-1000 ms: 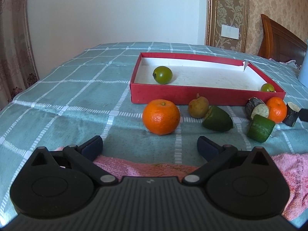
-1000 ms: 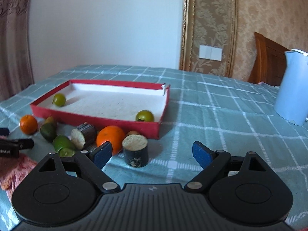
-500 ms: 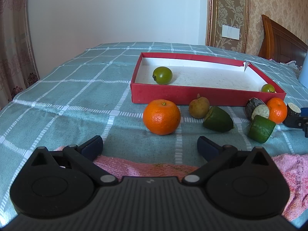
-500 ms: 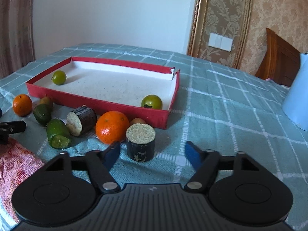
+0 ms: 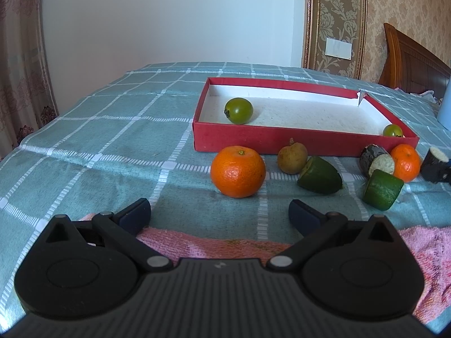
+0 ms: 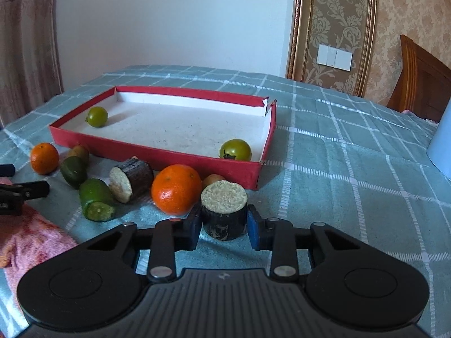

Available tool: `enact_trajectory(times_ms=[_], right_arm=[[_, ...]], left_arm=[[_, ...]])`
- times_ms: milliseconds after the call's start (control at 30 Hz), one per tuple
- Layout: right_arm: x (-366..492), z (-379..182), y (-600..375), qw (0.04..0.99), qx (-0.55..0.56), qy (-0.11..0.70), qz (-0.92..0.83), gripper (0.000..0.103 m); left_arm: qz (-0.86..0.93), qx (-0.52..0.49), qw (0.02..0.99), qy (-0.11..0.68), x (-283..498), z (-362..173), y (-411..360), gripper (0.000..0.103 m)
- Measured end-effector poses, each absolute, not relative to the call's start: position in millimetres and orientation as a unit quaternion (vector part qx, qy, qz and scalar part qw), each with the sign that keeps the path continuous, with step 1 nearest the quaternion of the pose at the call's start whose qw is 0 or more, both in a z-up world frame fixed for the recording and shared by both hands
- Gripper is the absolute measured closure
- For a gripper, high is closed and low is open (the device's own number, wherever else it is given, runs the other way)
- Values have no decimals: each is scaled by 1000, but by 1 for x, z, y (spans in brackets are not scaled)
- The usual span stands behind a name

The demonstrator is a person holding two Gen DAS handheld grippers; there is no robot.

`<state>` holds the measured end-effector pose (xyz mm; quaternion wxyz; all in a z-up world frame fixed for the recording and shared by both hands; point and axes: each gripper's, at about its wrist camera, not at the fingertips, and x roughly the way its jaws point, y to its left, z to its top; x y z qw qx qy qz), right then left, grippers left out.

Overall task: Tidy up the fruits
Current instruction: 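Grasp the dark cut log piece with the right gripper and lift it, then lower the log piece into the tray and open the right gripper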

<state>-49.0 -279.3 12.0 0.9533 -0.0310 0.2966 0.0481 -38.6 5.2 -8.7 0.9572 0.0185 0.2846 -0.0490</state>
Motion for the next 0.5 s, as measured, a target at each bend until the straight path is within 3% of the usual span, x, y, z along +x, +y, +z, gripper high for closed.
enact_trajectory(times_ms=[500], right_arm=[[-1,52,-263,964,-35,254,69,71]], left_arm=[[-45,17,958,284,-38,-9,6,0]])
